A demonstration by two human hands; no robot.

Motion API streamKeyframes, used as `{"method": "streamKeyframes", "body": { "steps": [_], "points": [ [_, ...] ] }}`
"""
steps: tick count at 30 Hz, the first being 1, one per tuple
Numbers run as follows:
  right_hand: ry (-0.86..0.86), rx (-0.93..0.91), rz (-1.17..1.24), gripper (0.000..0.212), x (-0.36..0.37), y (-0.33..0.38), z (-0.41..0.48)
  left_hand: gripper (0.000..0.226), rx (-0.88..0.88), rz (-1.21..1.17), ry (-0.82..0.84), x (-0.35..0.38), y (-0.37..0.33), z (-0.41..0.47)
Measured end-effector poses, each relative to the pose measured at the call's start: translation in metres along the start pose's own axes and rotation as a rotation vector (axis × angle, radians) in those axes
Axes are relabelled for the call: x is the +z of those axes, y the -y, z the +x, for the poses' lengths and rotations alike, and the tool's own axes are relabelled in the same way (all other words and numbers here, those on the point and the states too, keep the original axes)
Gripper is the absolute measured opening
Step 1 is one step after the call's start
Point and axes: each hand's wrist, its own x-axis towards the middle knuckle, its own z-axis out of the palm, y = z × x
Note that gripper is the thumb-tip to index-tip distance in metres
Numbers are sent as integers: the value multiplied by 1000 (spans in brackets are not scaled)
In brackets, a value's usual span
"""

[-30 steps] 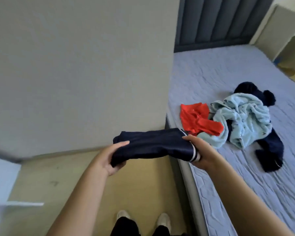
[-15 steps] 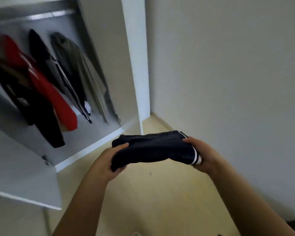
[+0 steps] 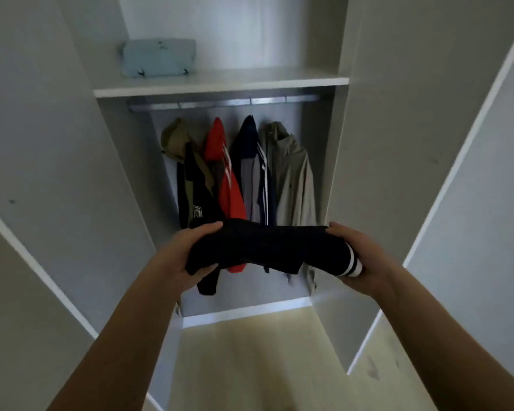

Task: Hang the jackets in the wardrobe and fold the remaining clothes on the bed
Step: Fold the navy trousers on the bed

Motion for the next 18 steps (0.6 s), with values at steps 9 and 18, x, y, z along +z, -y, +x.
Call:
{"method": "streamKeyframes", "body": {
  "steps": [9,18],
  "points": [
    [264,-234,-115,54,109,167,154,18,277,-10,-128,26,-177,111],
    [461,-332,-98,17,235,326,251,8,566,-54,-108,42,-353,192]
  ]
}}
